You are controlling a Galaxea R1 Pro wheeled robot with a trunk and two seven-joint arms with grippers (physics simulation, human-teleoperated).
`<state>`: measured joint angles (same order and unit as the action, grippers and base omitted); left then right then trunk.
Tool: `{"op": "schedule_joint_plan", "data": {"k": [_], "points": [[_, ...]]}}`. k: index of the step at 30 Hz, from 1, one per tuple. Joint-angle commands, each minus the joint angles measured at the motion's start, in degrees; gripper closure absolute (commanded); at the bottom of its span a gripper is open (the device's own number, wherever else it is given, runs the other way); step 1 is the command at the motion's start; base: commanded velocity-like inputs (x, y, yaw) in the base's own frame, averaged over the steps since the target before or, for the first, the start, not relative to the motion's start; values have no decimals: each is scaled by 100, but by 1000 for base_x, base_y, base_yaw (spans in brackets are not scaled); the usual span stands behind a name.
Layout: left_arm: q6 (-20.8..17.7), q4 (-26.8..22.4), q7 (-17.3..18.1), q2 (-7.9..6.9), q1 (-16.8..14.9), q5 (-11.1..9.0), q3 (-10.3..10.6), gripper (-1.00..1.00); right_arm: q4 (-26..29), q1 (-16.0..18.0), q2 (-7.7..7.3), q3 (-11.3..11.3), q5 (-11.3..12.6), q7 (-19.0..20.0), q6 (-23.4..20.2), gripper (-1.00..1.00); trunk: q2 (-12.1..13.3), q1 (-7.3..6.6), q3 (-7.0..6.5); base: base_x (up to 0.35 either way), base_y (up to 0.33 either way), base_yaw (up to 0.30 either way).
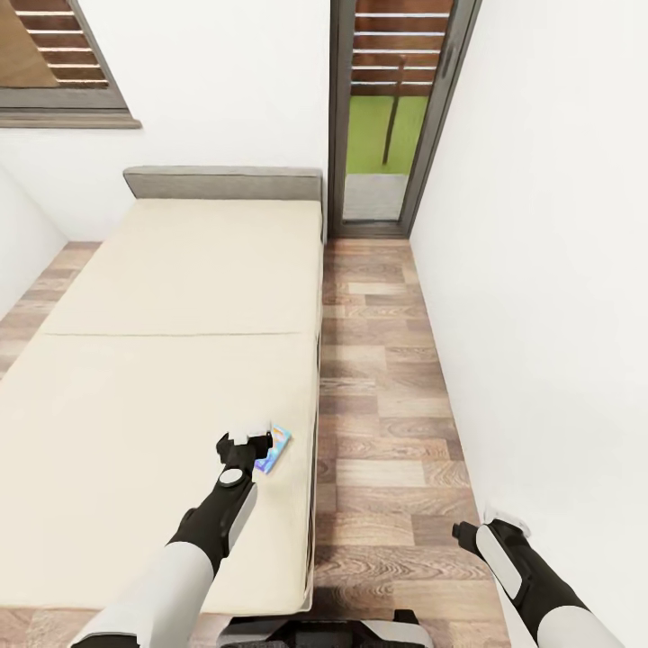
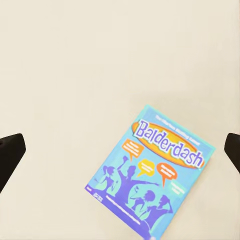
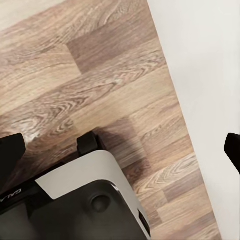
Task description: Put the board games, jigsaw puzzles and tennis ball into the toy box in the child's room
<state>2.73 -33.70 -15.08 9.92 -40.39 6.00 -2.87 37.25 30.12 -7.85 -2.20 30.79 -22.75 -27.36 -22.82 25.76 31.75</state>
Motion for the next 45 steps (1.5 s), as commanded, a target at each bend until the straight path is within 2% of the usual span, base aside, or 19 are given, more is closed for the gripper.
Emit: {"op": "schedule_joint_plan", "data": {"k": [1,40,42,45], "points": [[15,4,-4,7,-4,60,-30,-100,10,2,-6,-21,50,-46,-18,-100,-10,3,17,0,0,0],[56,27,-5,7,-4,20,-19,-100,10,2,-5,-20,51,-46,-15,-100,-10,3,384,0,0,0],[54,15,-7,7,-4,2,-16,-100,10,2,-6,-21,52,-46,-15,-100,-10,3,403,0,0,0],[43,2,-5,7,-4,-142,-14,-100,10,2,-6,-19,57,-46,-15,-100,-10,3,431,0,0,0]]}}
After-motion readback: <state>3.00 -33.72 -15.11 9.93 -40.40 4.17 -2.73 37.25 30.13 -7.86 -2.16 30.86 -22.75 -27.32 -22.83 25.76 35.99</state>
